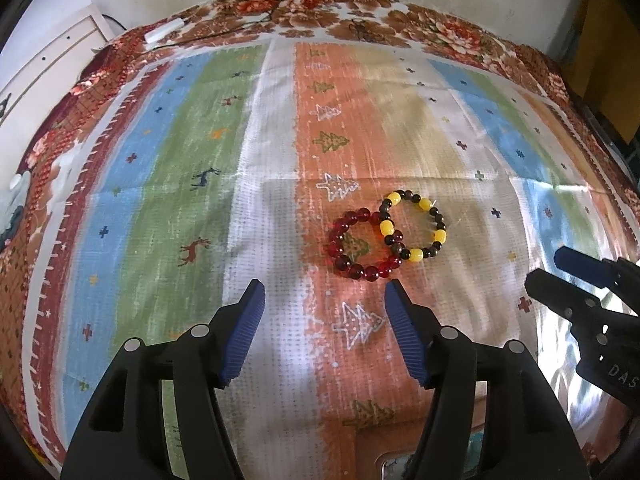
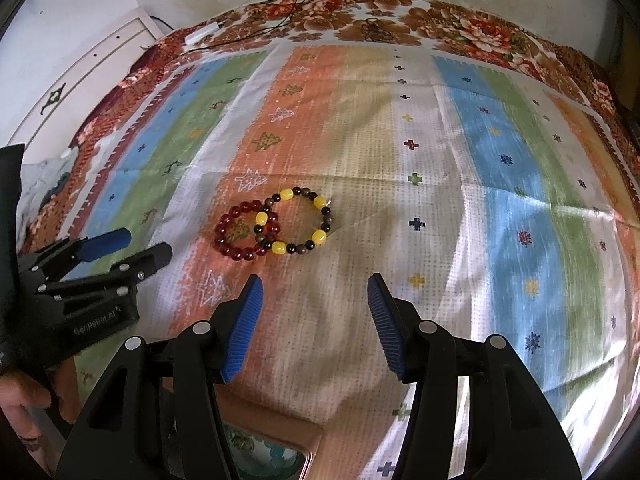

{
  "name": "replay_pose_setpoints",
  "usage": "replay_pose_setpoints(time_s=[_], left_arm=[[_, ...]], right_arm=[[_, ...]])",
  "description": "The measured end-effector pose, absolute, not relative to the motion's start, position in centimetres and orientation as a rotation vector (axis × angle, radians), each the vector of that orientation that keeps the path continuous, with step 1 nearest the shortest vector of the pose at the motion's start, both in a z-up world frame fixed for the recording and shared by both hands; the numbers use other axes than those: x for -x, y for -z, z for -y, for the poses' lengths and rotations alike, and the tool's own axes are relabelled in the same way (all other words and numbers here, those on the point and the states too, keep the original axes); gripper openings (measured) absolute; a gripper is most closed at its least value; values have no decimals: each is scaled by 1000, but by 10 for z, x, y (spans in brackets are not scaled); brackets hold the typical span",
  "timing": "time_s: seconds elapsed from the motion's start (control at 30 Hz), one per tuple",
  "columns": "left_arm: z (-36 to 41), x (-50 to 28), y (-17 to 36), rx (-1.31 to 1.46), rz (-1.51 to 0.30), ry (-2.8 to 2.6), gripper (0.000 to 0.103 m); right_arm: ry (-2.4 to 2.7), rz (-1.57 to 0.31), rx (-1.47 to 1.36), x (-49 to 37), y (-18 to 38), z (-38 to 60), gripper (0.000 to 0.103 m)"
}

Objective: Organize jewelry
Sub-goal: 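Move both grippers from the tin to the red and yellow-black bracelets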

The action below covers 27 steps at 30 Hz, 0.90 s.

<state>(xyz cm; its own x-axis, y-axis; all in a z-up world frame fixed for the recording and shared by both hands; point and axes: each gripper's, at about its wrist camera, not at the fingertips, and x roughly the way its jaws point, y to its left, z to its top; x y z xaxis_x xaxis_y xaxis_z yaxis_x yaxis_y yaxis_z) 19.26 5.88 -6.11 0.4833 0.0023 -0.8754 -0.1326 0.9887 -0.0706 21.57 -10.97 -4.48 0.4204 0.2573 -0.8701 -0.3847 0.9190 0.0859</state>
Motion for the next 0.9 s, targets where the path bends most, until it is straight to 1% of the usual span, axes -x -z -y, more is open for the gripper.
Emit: replay_pose_setpoints(time_s=[0.33,0.9], left_arm=[[-65,-212,74,156,-1103,-88,62],[-71,-244,103,117,-1150,-121,63]], right_arm=[[-379,-1105,126,-240,60,108,54],[-362,-1177,159,-278,91,92,54]])
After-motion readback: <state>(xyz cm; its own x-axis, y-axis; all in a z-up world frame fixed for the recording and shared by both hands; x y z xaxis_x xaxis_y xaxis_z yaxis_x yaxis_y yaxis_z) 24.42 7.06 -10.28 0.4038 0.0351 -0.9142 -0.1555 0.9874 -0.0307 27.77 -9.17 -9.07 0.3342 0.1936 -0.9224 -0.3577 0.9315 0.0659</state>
